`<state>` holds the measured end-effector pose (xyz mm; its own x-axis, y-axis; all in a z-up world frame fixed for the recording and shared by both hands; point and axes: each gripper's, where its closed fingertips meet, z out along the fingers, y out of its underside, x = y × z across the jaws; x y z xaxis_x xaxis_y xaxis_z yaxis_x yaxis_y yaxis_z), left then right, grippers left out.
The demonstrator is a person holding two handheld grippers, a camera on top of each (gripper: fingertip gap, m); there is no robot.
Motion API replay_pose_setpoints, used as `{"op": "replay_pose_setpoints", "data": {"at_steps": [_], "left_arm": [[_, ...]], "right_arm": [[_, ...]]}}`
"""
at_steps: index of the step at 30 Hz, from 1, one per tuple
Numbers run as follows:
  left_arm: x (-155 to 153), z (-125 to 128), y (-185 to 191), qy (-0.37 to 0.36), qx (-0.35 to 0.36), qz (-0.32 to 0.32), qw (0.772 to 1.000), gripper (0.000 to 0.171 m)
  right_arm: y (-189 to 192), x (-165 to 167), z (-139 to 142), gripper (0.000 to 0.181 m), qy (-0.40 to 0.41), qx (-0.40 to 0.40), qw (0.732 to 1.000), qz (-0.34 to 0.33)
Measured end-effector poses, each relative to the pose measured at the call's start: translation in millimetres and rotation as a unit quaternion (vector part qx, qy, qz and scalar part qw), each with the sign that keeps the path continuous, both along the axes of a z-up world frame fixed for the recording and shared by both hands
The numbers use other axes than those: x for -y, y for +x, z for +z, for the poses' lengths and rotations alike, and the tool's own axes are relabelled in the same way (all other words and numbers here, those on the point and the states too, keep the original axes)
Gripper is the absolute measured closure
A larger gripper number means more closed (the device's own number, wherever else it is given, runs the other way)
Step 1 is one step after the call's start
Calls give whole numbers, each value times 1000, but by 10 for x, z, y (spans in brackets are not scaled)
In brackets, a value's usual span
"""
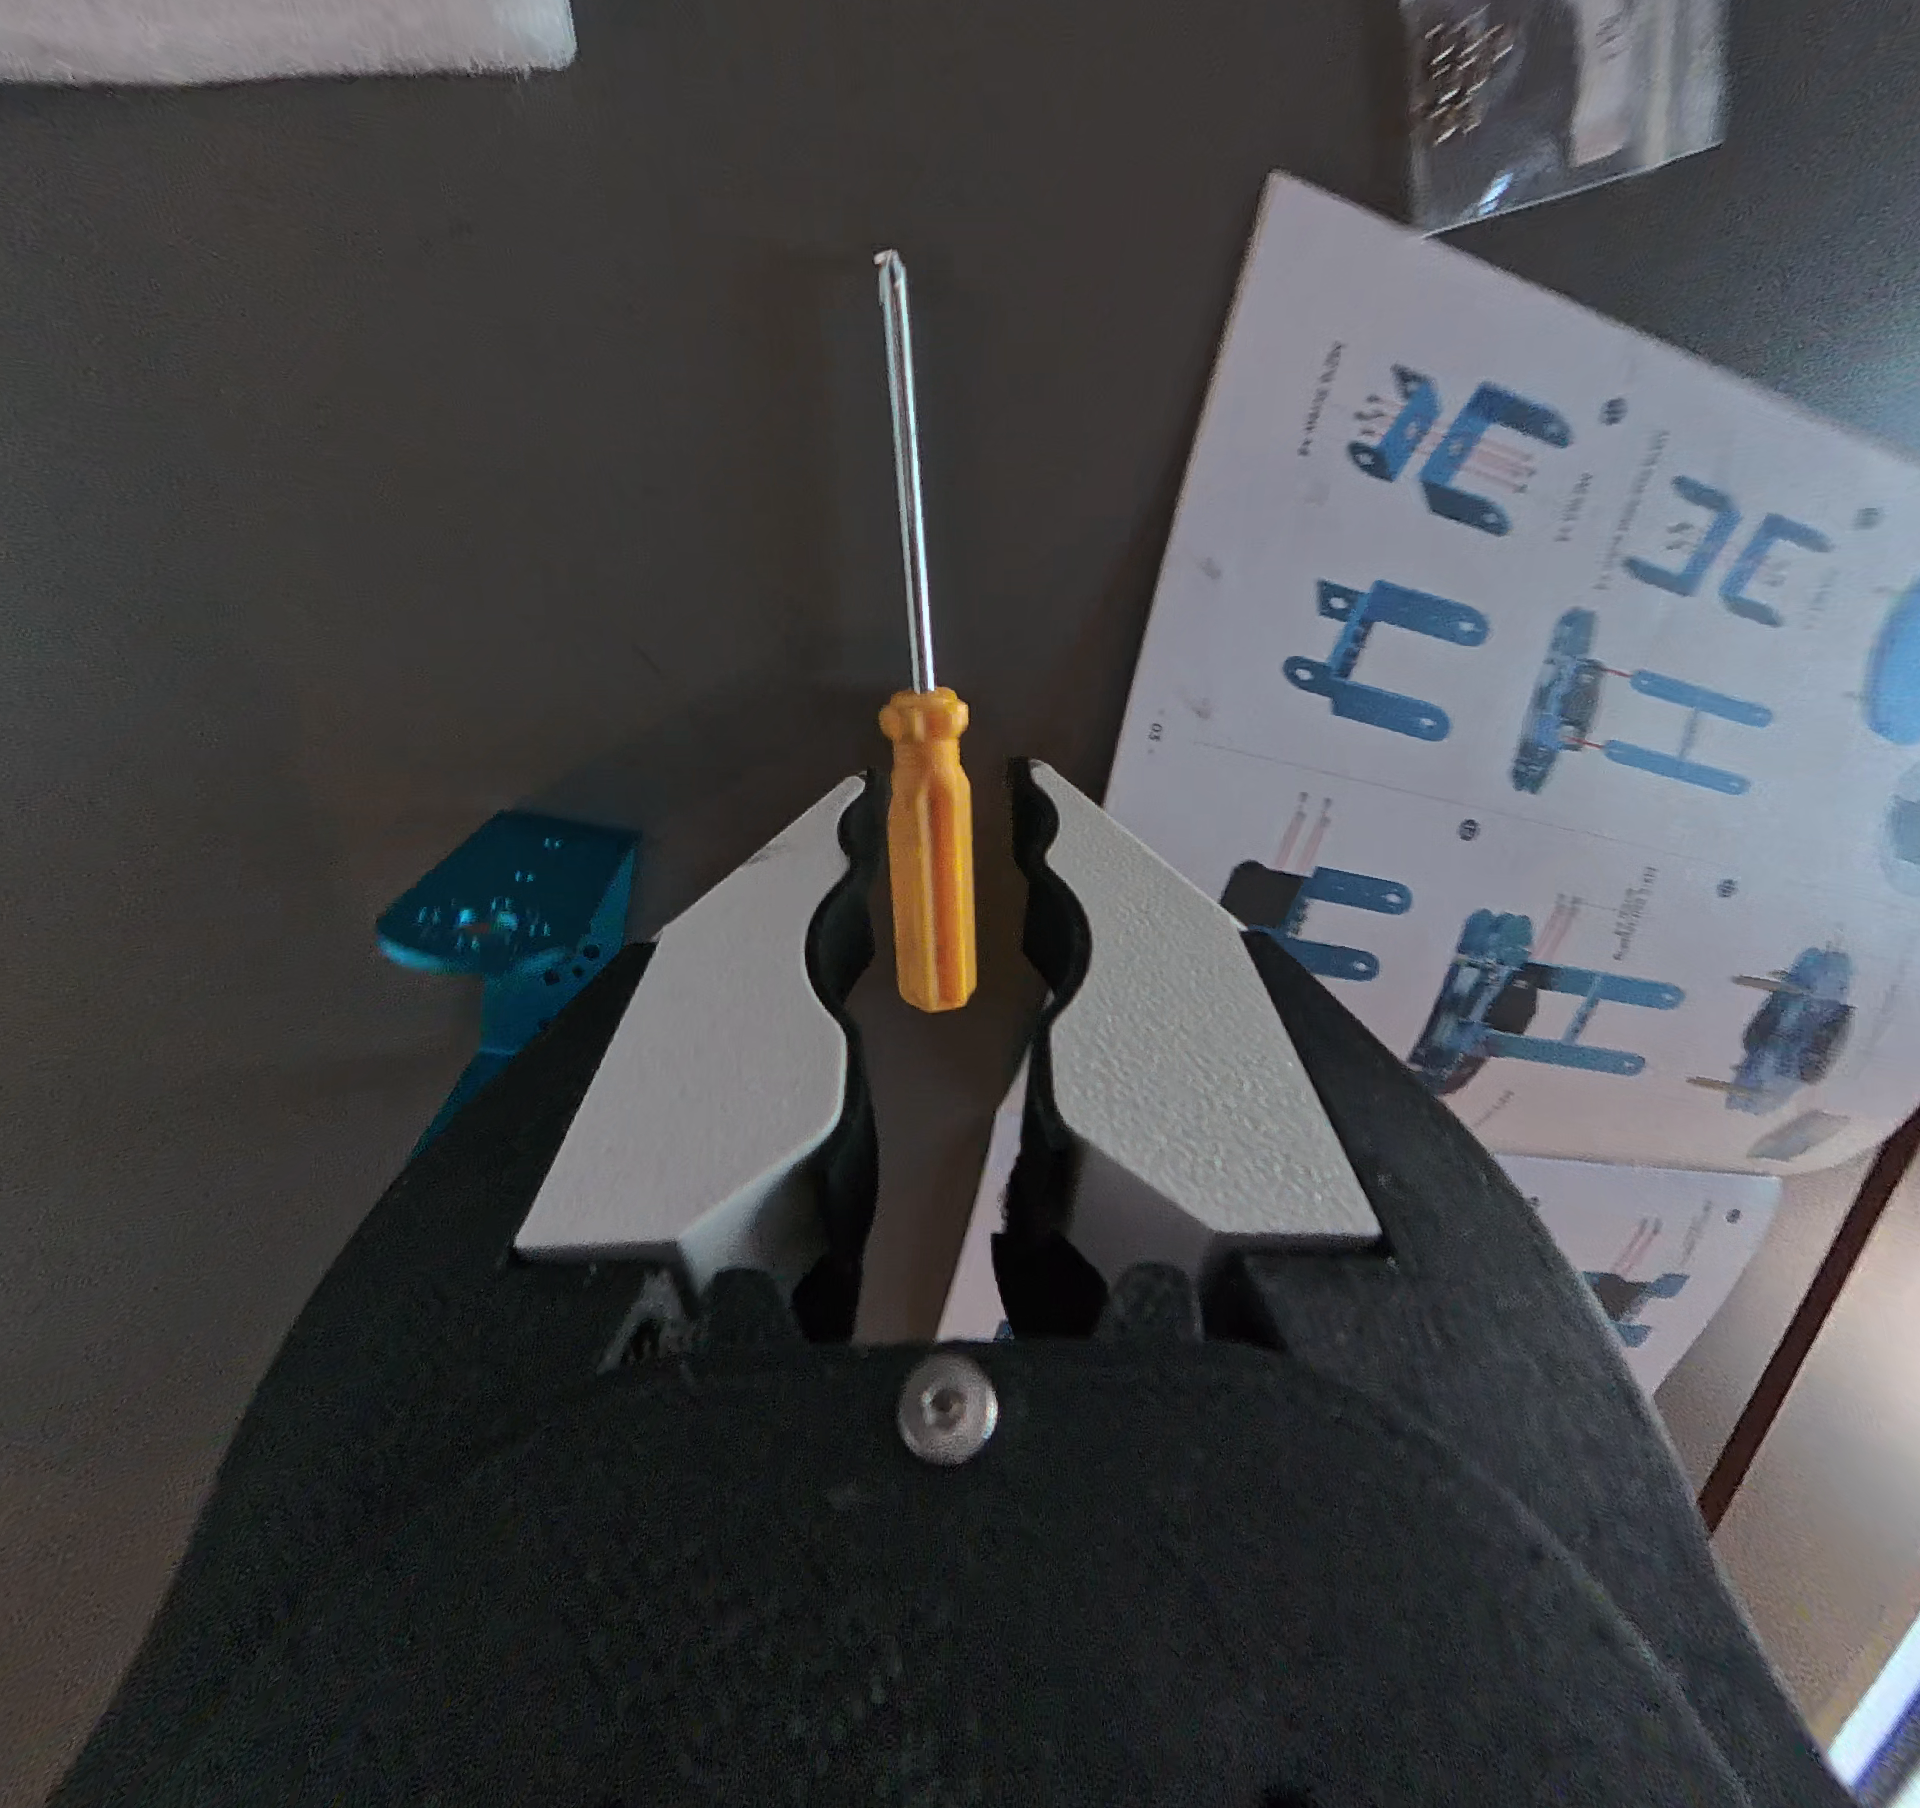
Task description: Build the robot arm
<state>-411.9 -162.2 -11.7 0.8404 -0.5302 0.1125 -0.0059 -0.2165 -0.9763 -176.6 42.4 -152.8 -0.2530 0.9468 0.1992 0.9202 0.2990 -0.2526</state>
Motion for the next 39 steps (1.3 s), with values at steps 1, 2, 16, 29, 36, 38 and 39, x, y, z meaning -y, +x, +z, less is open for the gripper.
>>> {"op": "replay_pose_setpoints", "data": {"at_steps": [1, 2, 16, 29, 36, 38, 39], "left_arm": [[-13, 21, 60, 3, 2, 7, 1000, 124], [-22, 39, 118, 5, 1, 16, 1000, 124], [-481, 277, 1778, 50, 29, 150, 987, 122], [-1330, 254, 4475, 14, 69, -130, 989, 123], [-2027, -57, 5620, 2, 24, -1, 1000, 119], [-2261, -7, 5917, 3, 45, 37, 998, 118], [-2373, 27, 6078, 0, 54, 46, 997, 118]], "right_arm": [[19, -14, 77, 158, 4, -17, 1000, 2], [64, -40, 169, 158, 15, -34, 999, 4], [3683, -210, 1048, 144, 114, -304, 897, -300], [4155, -428, 511, 136, 0, -394, 871, -293], [5251, -599, 677, 138, 1, -391, 903, -176], [5653, -674, 651, 138, -7, -379, 912, -156], [5841, -707, 654, 138, -13, -378, 914, -149]]}}
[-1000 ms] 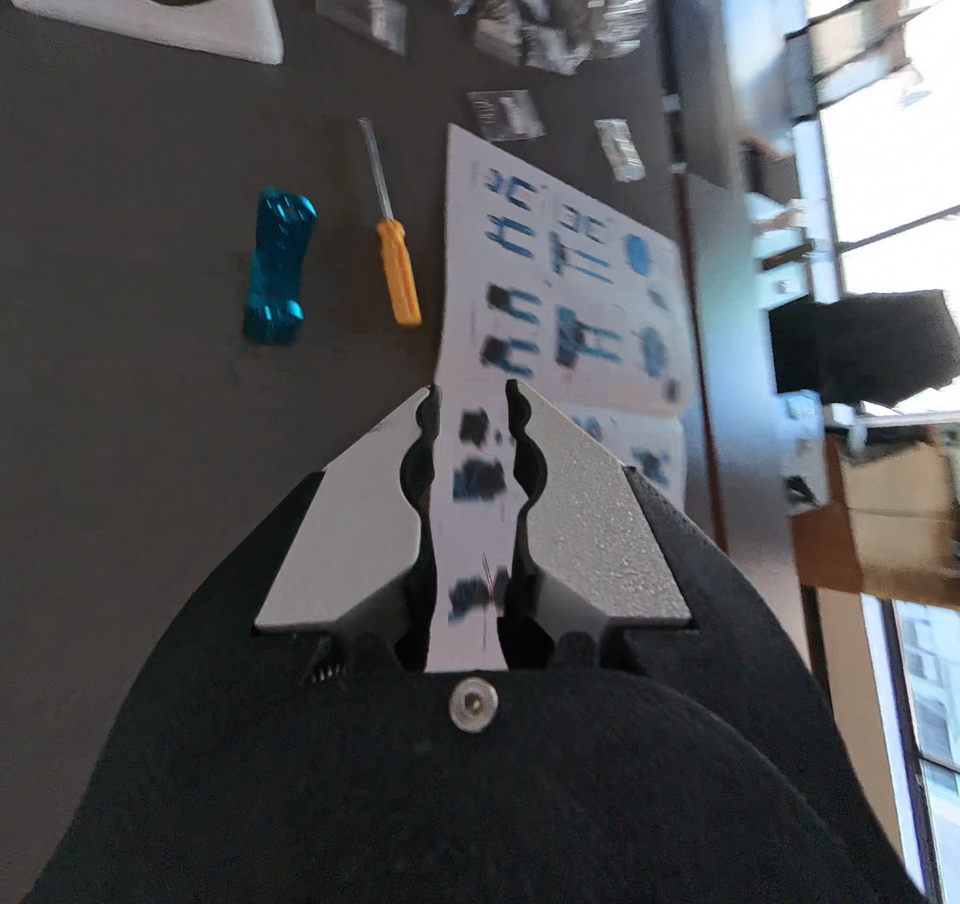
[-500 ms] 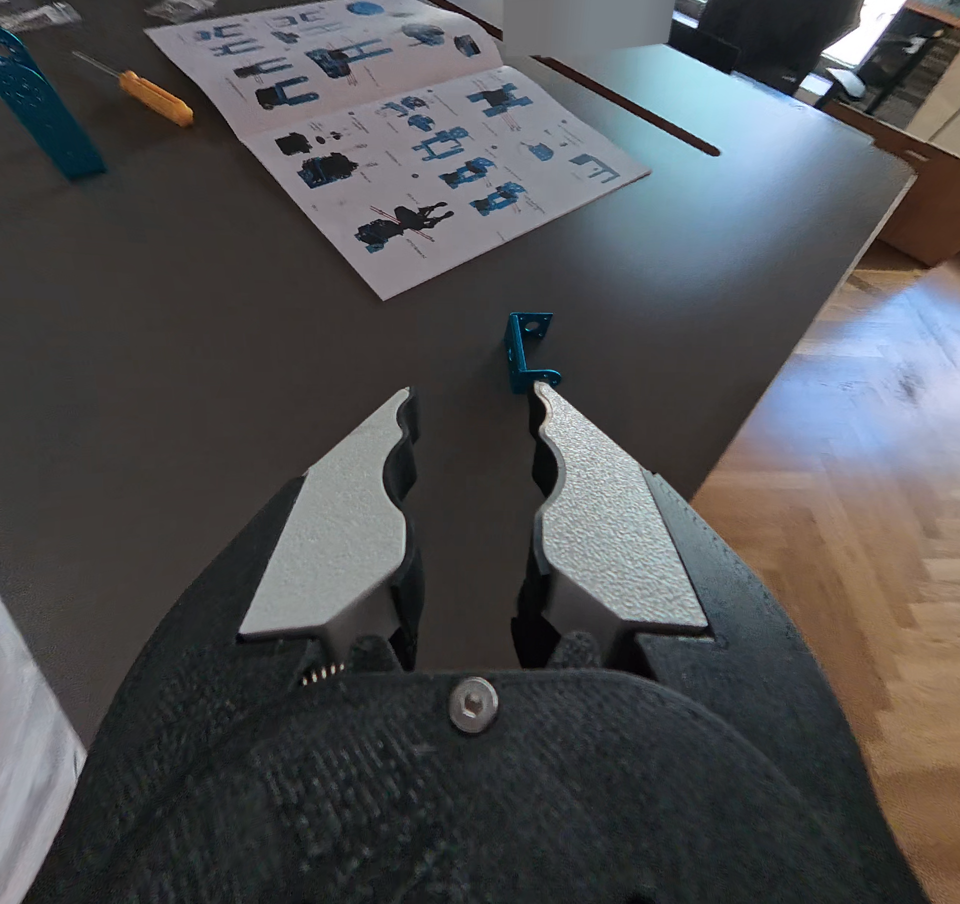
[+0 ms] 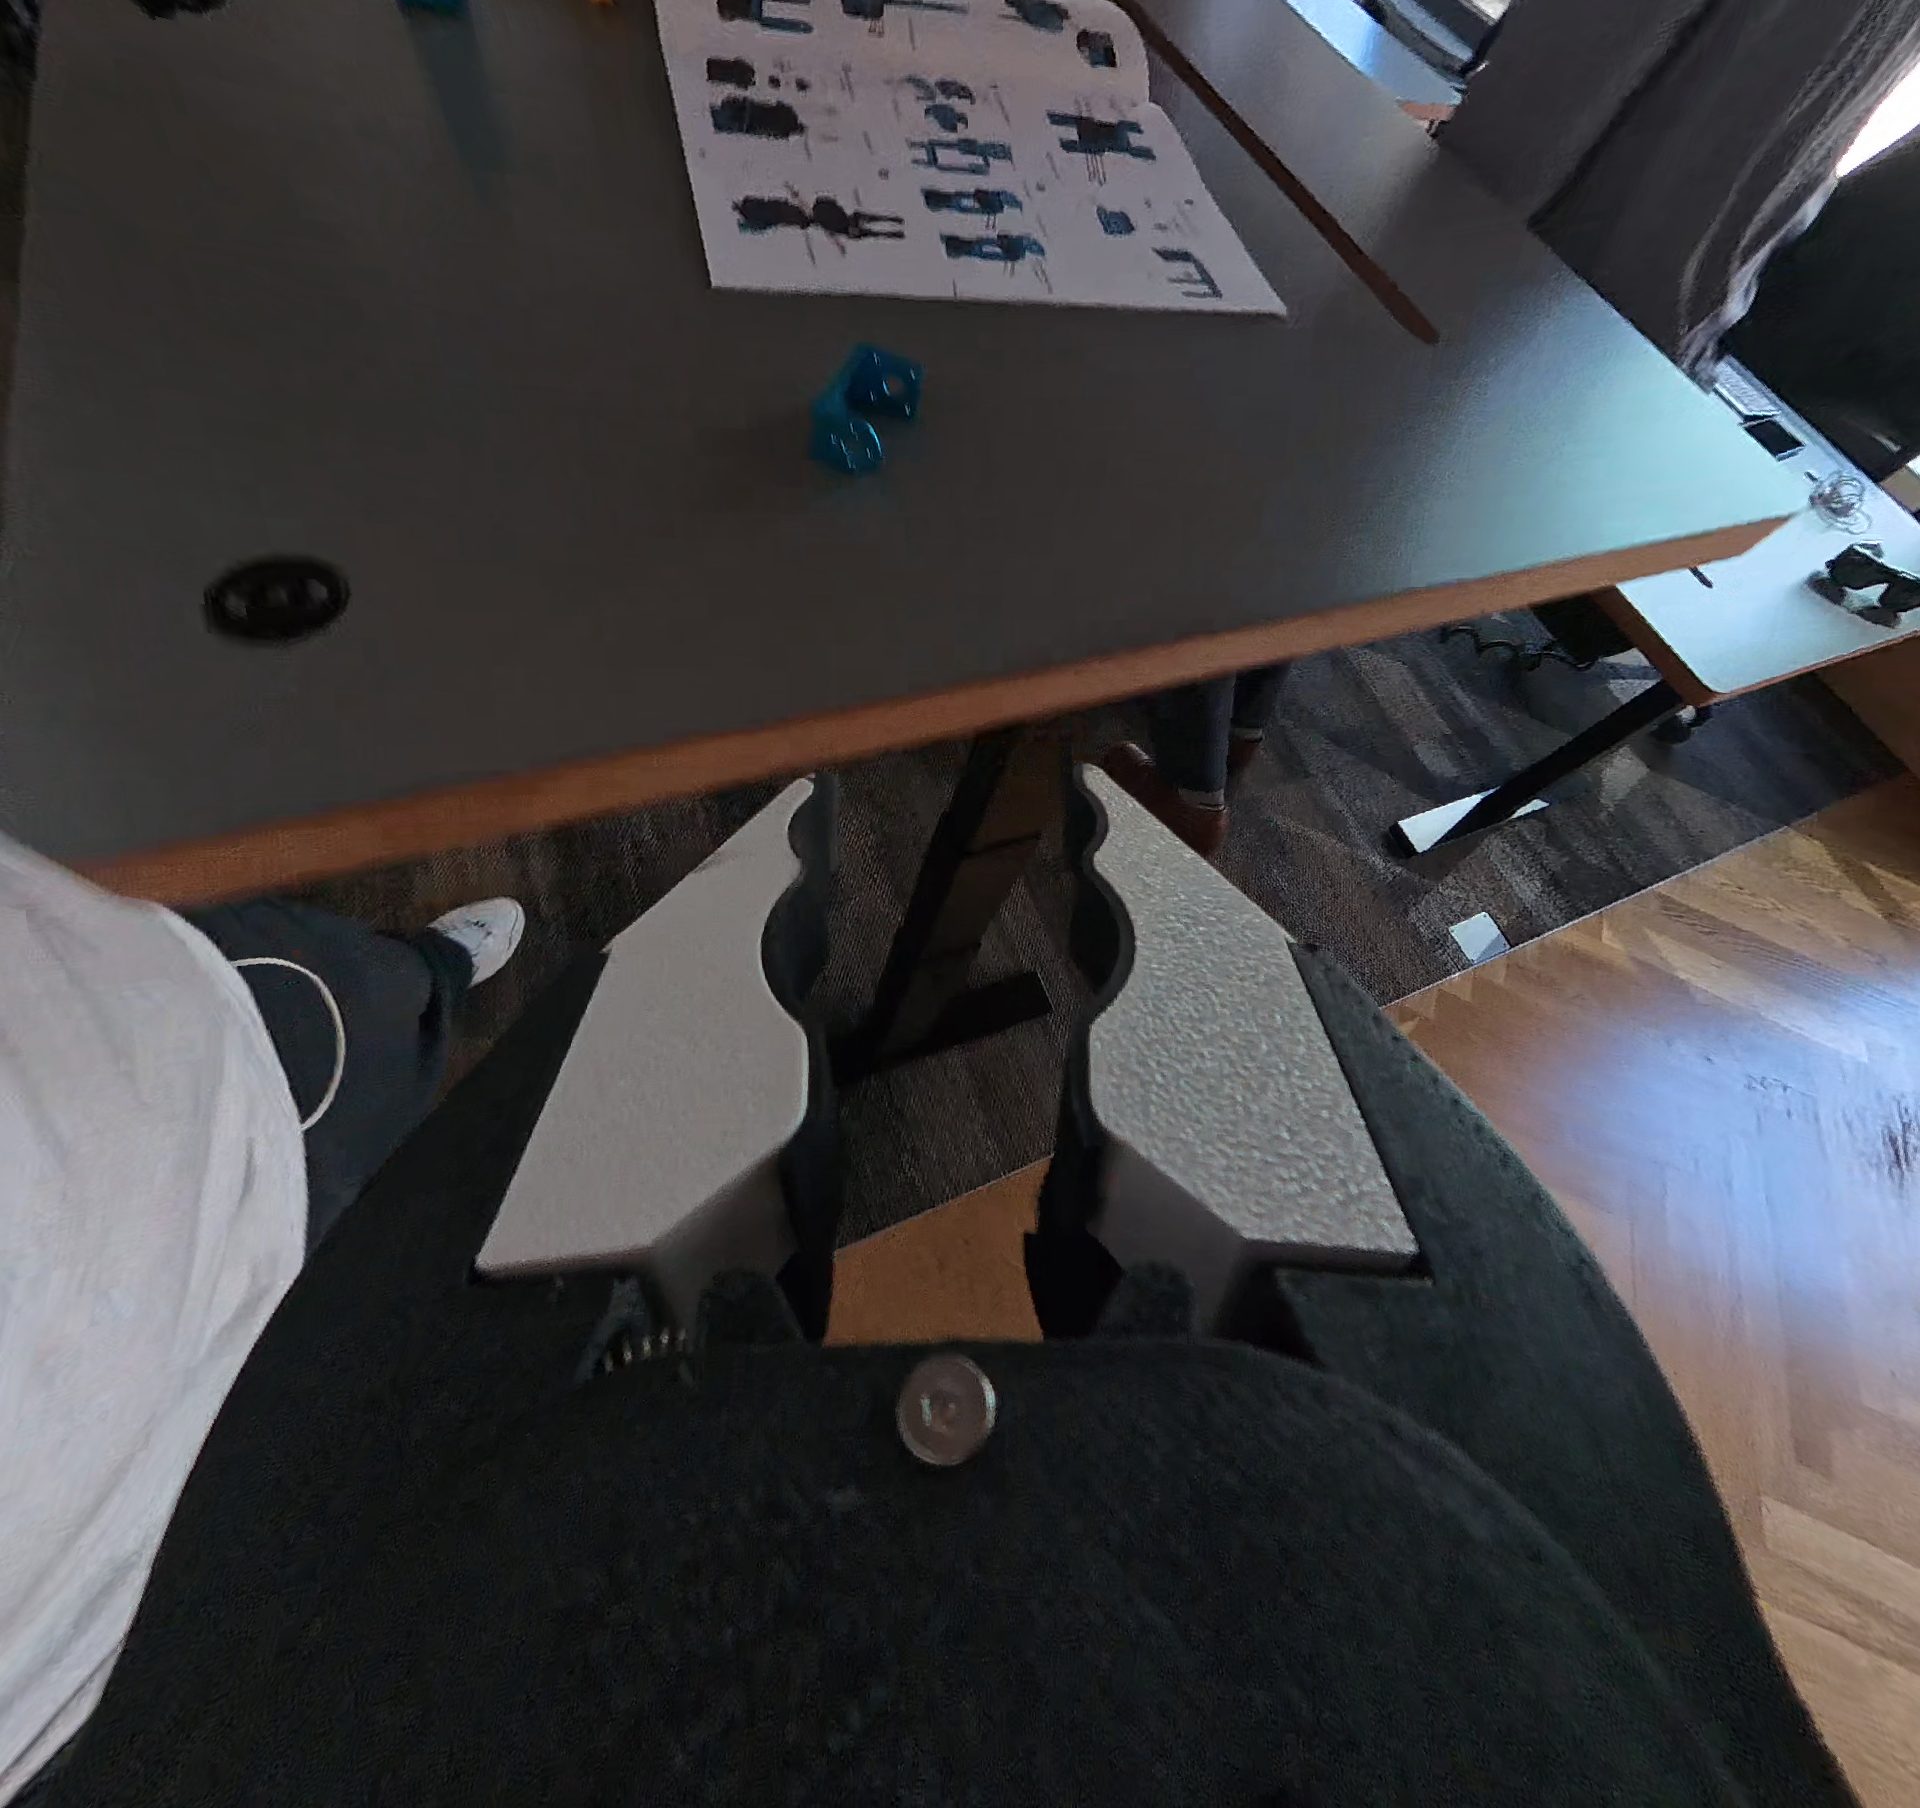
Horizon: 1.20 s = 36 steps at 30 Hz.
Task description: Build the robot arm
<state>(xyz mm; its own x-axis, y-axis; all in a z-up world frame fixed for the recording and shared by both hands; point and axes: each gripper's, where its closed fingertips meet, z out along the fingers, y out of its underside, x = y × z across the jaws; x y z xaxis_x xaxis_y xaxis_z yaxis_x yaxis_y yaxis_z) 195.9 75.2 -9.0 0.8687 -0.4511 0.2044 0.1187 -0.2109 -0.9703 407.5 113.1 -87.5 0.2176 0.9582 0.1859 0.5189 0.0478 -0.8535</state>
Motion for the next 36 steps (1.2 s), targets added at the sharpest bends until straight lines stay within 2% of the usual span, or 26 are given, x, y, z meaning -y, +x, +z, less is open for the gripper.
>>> {"op": "replay_pose_setpoints", "data": {"at_steps": [4, 8, 13, 18, 21, 26, 30, 33, 36], "left_arm": [[-320, 96, 479, -24, -10, 40, 999, 114], [-442, 75, 646, -37, -58, 94, 993, 113], [-500, -119, 436, -77, -95, 183, 975, 109], [-559, -331, 127, -94, -69, 260, 959, 108], [-631, -354, 58, -101, -47, 273, 955, 108], [-688, -339, 14, -116, -43, 310, 943, 108], [-726, -394, 67, -119, -16, 359, 926, 108], [-723, -457, 112, -121, -2, 418, 901, 107], [-669, -508, 203, -120, 7, 483, 867, 108]], "right_arm": [[550, -167, 210, 139, -15, -32, 999, 34], [616, -515, 559, 142, -13, -93, 993, 77], [129, -1113, 598, 133, 12, -77, 994, 81], [-459, -1606, 582, 132, 32, -72, 993, 83], [-685, -1837, 489, 136, 20, -65, 993, 97], [-960, -1869, 430, 138, -56, -96, 973, 201], [-1080, -1906, 317, 138, -57, -72, 952, 291], [-1050, -1781, 329, 139, -38, -75, 917, 390], [-917, -1597, 287, 139, -41, -57, 870, 488]]}}
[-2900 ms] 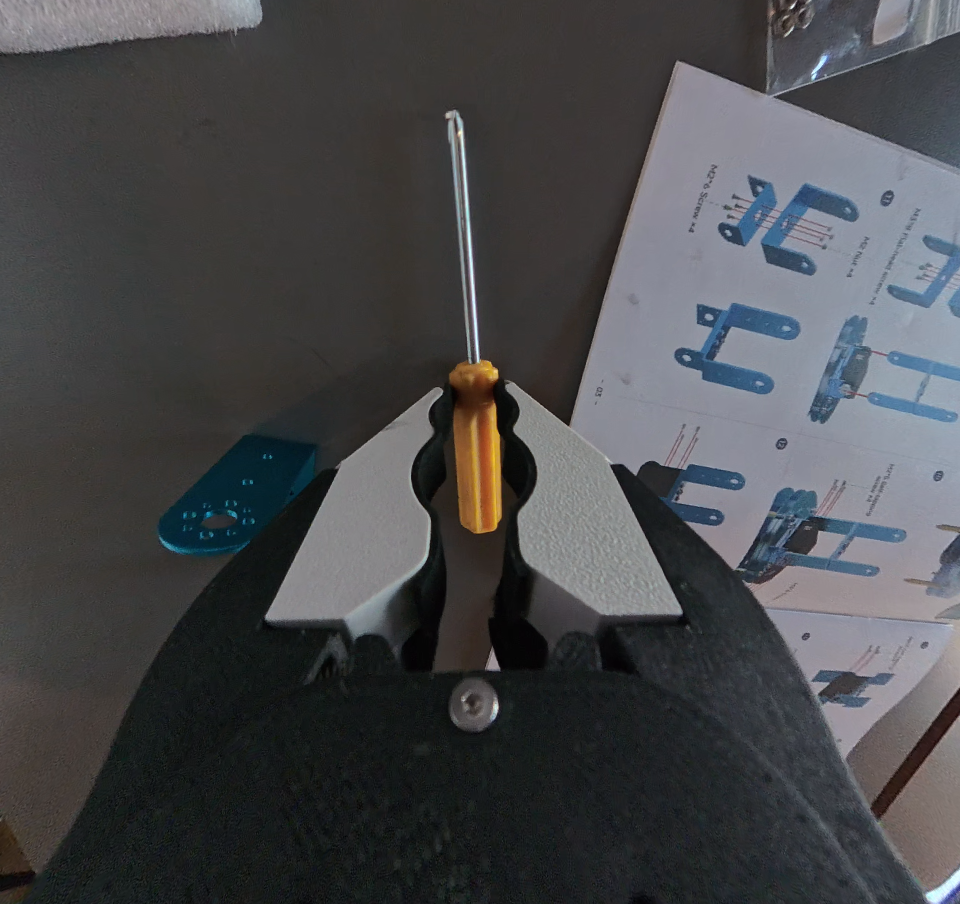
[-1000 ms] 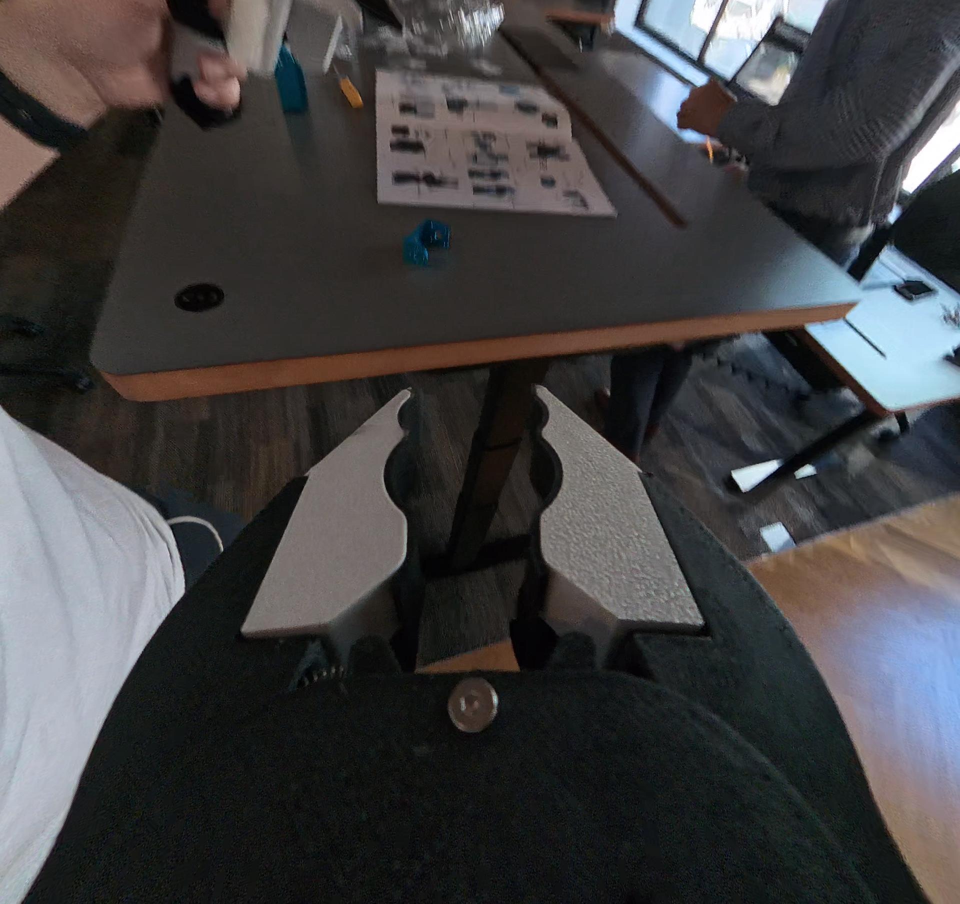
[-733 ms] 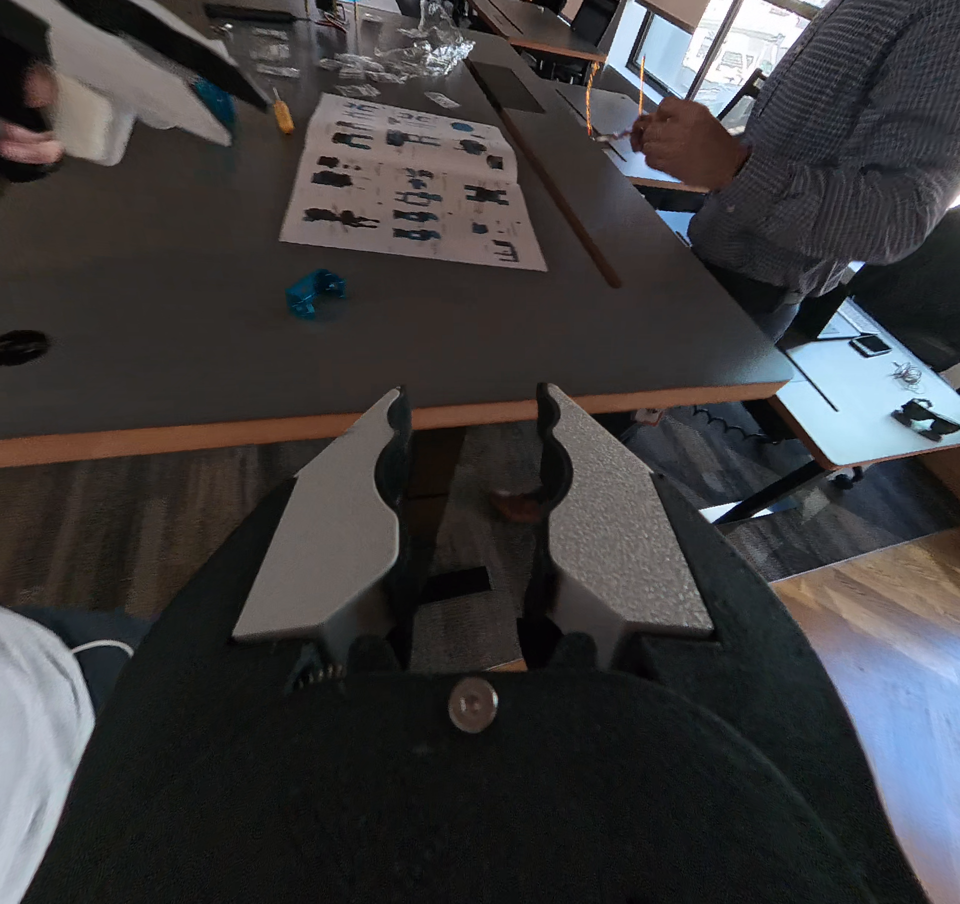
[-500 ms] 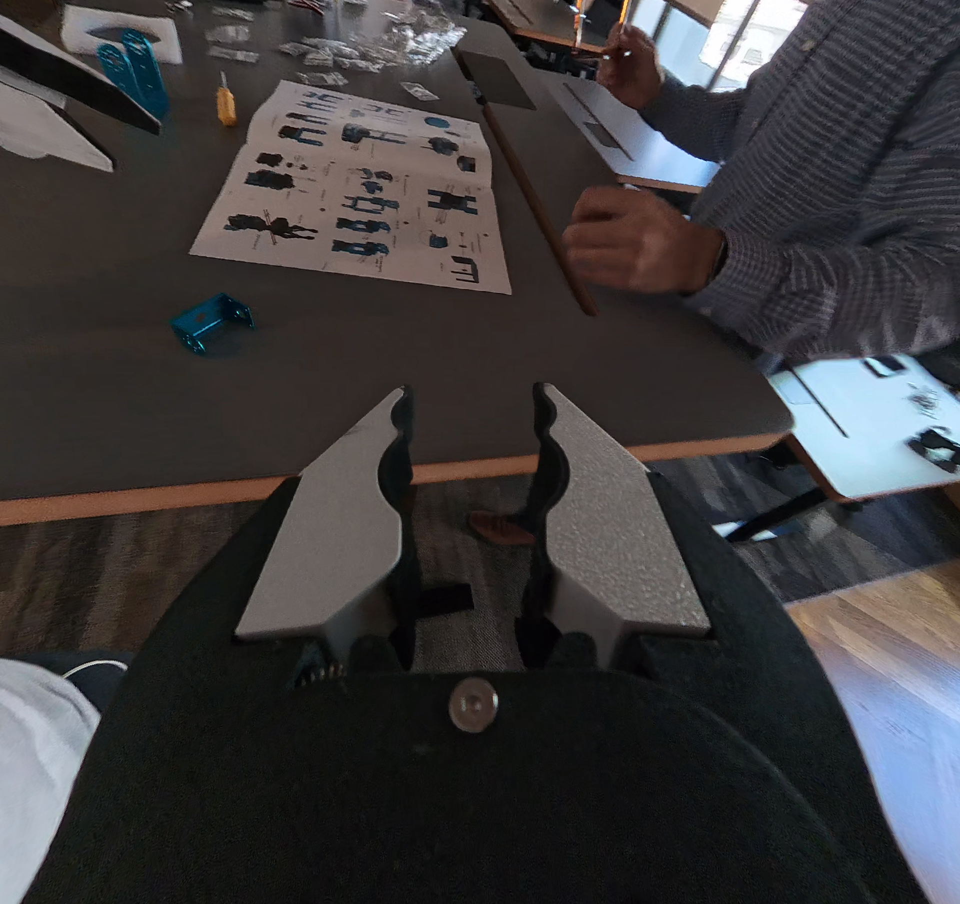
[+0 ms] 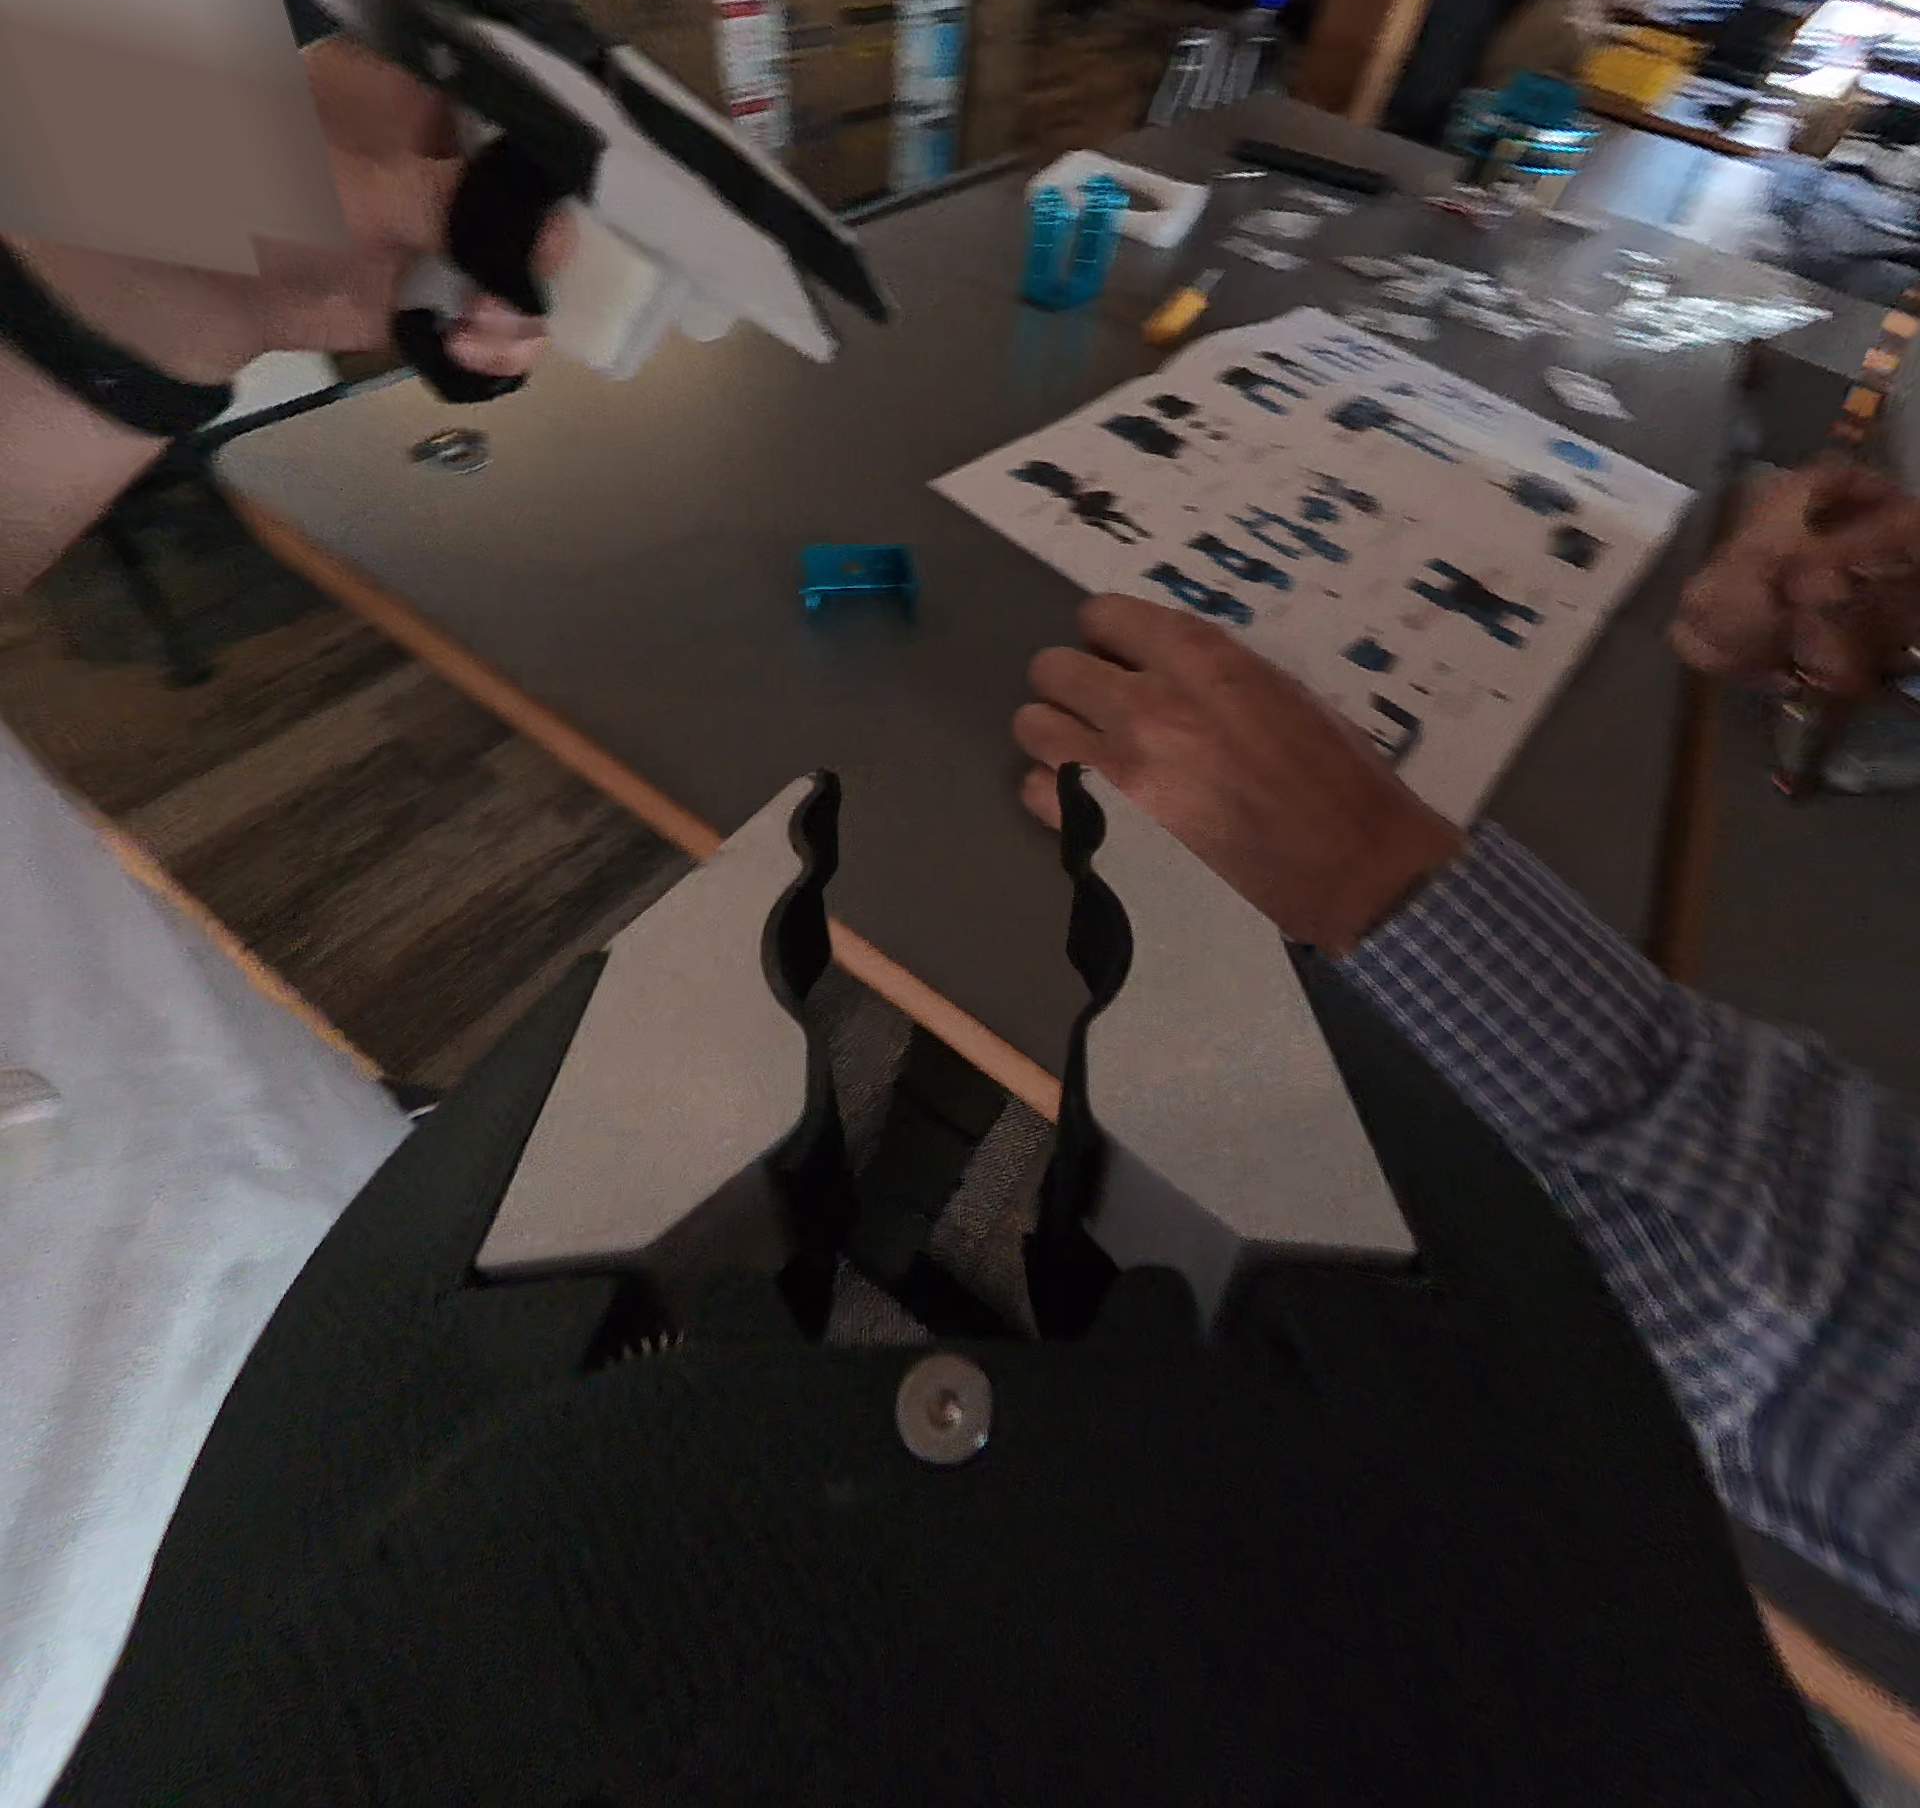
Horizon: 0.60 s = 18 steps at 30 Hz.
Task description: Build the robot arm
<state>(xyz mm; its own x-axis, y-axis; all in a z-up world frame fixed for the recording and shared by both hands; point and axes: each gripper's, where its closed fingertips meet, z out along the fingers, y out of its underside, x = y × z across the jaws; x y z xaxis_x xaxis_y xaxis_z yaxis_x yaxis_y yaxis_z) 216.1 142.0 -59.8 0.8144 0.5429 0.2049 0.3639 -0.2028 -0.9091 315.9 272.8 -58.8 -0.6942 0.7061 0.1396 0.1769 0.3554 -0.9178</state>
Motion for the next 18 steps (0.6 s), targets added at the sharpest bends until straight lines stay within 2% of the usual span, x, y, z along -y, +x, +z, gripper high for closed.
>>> {"op": "replay_pose_setpoints", "data": {"at_steps": [3, 7, 14, 18], "left_arm": [[76, -55, 115, -5, -7, 58, 998, 108], [159, -113, 274, -13, 4, 105, 994, 109], [323, -89, 450, -8, 9, 148, 989, 110], [536, -95, 435, -11, 16, 164, 986, 111]], "right_arm": [[128, 95, -57, 139, 27, -2, 996, 81], [186, 209, -106, 139, 24, 7, 989, 149], [247, 332, -148, 139, 7, 14, 980, 199], [275, 559, -81, 141, -12, 25, 975, 219]]}}
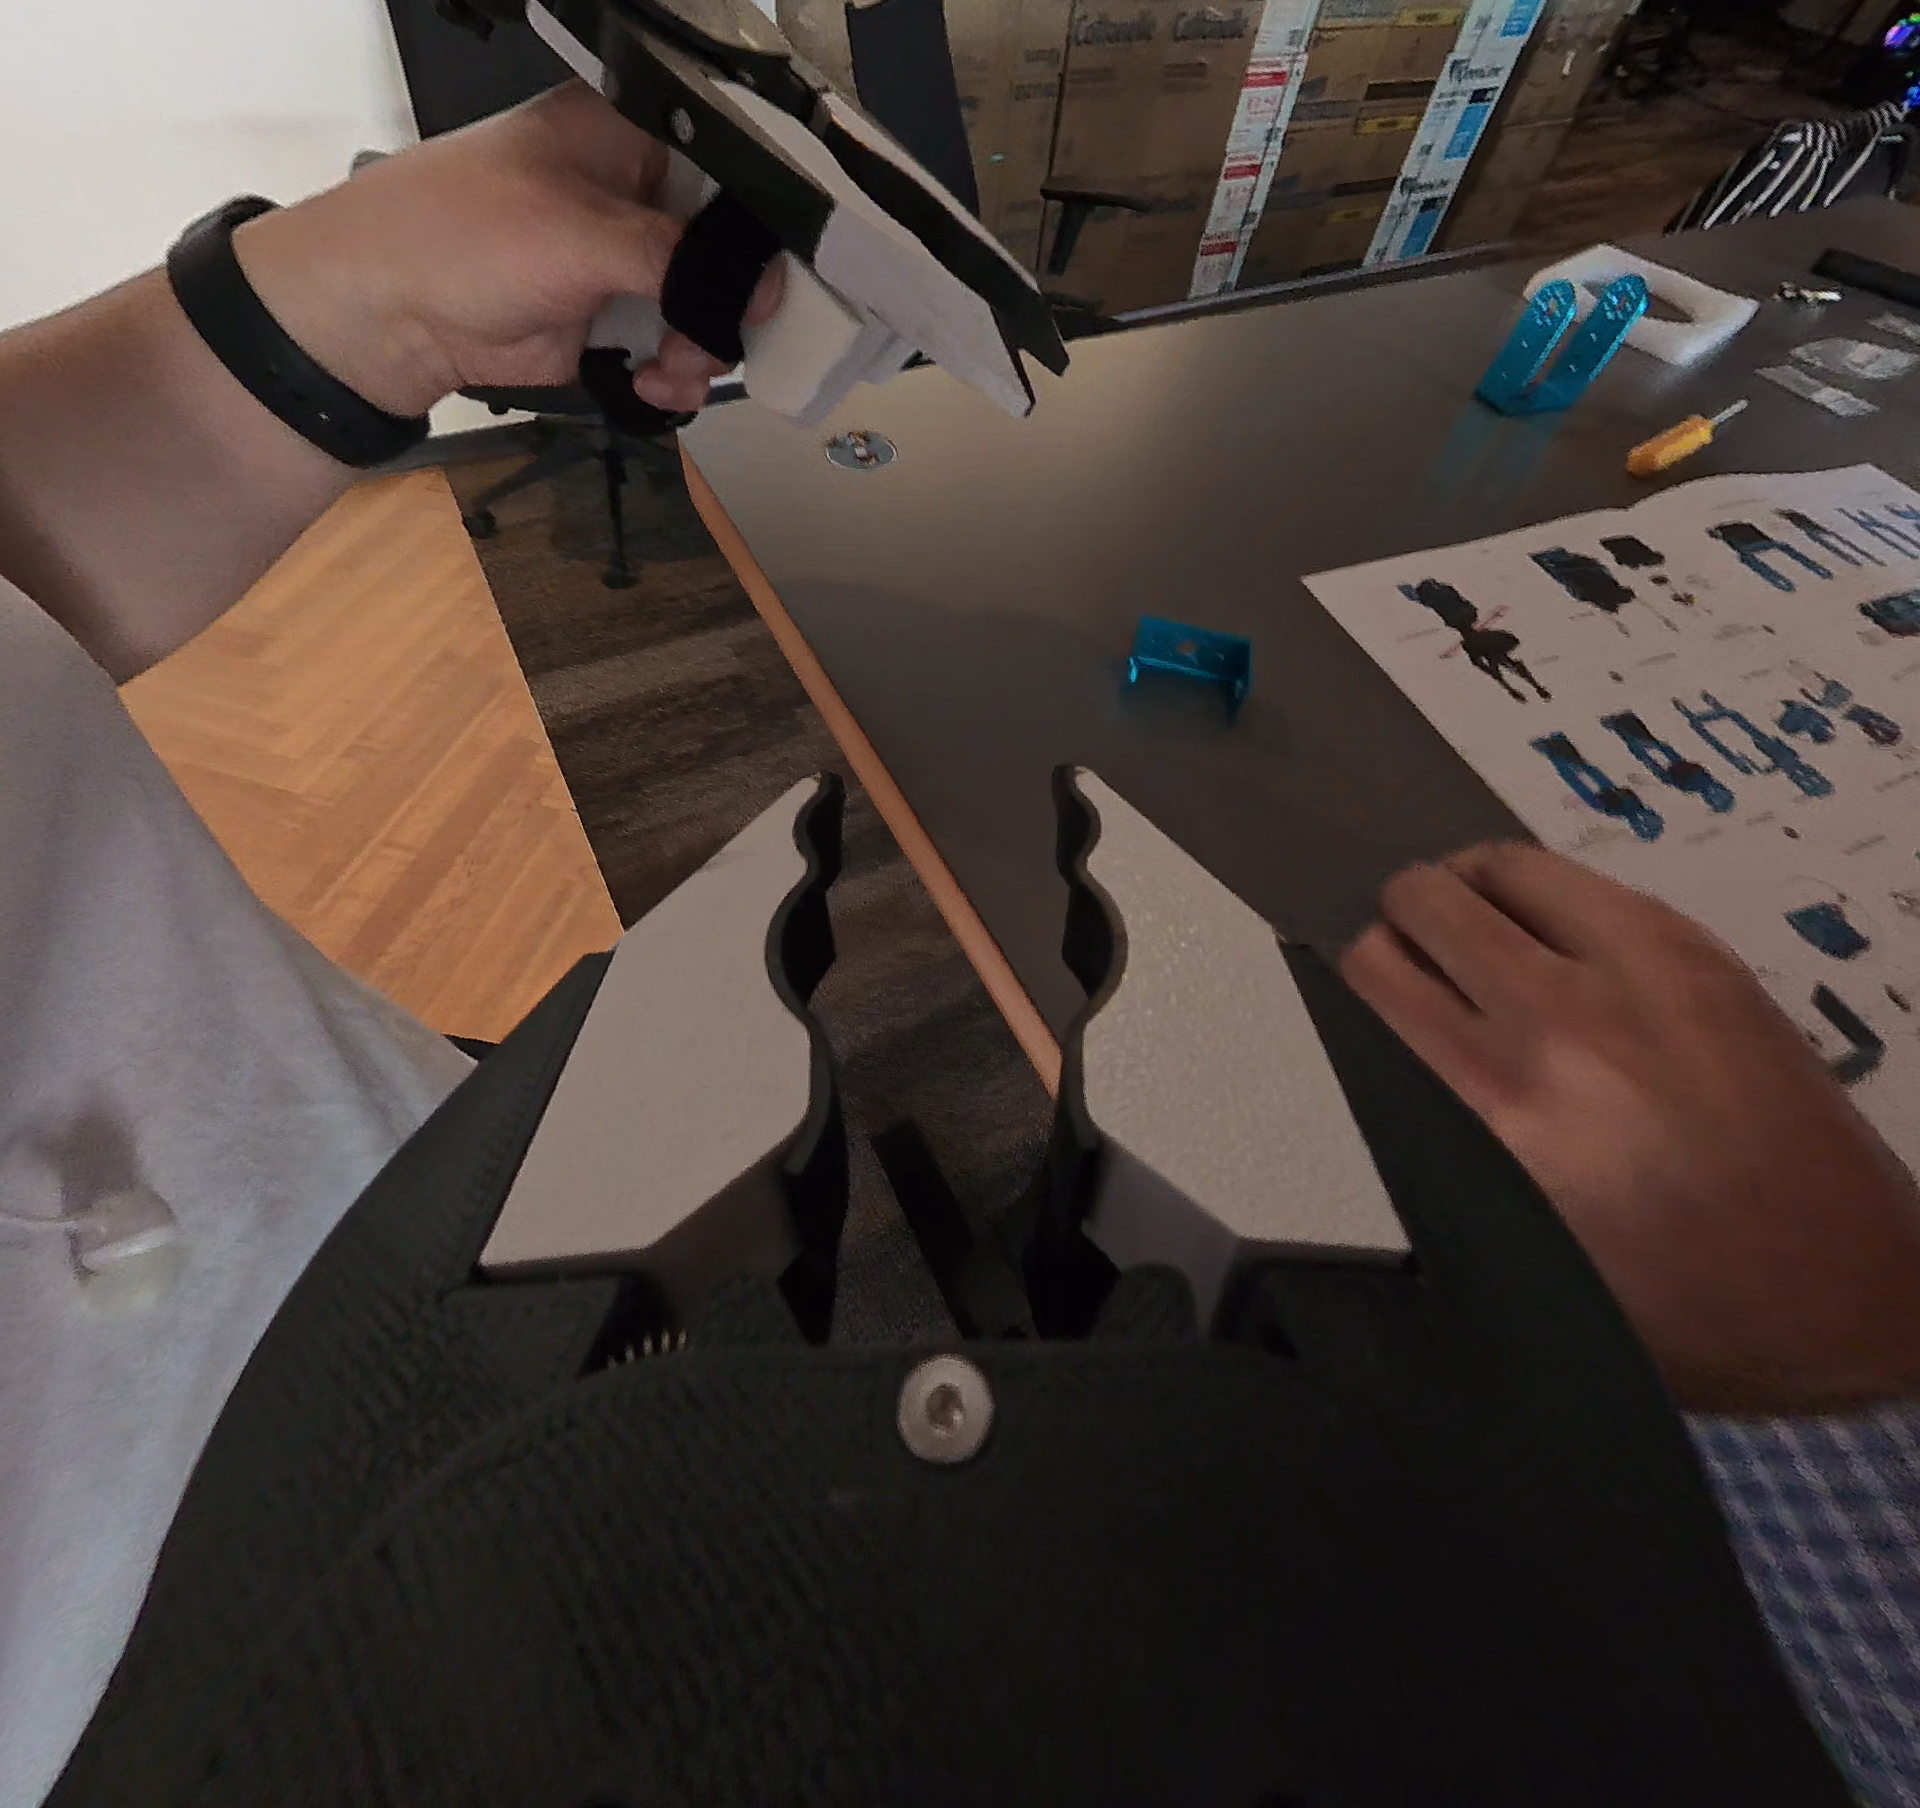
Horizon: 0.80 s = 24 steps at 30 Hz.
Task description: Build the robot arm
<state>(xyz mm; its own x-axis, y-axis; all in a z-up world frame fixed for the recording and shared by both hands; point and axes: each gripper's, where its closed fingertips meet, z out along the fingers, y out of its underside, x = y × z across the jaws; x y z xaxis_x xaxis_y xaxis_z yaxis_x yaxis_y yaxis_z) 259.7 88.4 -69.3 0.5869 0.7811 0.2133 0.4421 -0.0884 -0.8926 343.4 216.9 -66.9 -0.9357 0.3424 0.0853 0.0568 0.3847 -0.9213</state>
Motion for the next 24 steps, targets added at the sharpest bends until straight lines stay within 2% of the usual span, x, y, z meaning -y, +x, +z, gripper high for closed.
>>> {"op": "replay_pose_setpoints", "data": {"at_steps": [4, 7, 10, 13, 16, 18, 20, 24], "left_arm": [[321, 56, -178, 6, -3, 3, 1000, 112], [649, 75, -421, -14, -15, 0, 1000, 112], [1002, 79, -692, -18, -26, -27, 999, 112], [1407, 77, -984, -17, -40, -71, 997, 112], [1813, 90, -1235, -14, -54, -132, 990, 113], [2063, 80, -1349, -10, -46, -168, 985, 116], [2300, 59, -1416, -15, -32, -194, 980, 116], [2714, 75, -1485, 1, -31, -214, 976, 116]], "right_arm": [[-152, 381, 155, 142, -1, 3, 1000, -13], [-582, 694, 201, 143, 31, 20, 997, -72], [-1329, 1093, 240, 144, 36, 39, 988, -143], [-2479, 1454, 314, 150, 18, 44, 968, -246], [-3644, 1674, 75, 150, 55, 51, 944, -322], [-4231, 1734, -164, 149, 94, 56, 927, -360], [-4603, 1732, -439, 146, 137, 74, 908, -388], [-4938, 1748, -792, 145, 148, 121, 888, -418]]}}
